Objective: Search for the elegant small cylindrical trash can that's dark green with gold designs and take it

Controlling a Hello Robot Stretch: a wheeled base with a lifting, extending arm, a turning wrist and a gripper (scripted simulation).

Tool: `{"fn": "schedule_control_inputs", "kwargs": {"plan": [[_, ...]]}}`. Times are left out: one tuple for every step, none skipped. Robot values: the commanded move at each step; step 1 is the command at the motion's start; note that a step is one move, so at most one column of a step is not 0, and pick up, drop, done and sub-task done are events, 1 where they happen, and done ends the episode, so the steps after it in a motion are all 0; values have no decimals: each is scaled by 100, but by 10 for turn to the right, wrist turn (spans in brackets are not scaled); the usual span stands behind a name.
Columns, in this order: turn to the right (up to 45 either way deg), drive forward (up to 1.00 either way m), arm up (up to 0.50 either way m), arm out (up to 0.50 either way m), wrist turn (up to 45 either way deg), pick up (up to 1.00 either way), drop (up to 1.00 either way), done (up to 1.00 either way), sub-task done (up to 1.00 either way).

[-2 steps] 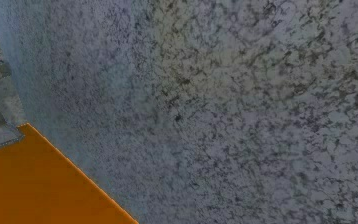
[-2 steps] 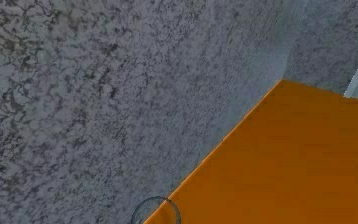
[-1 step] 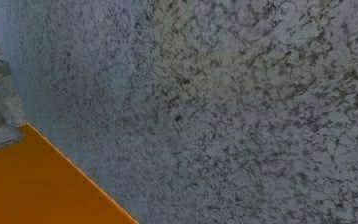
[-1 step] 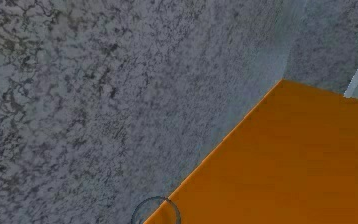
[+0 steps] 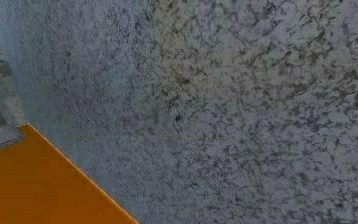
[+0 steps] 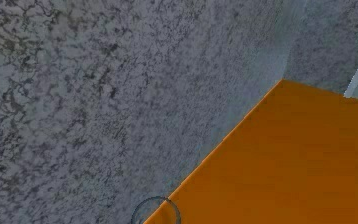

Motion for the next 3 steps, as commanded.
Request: {"fn": "schedule_control_inputs", "kwargs": {"plan": [[0,0,0,0,0,100,0,0,0],[0,0,10,0,0,0,0,0,0],[0,0,0,0,0,0,0,100,0]]}}
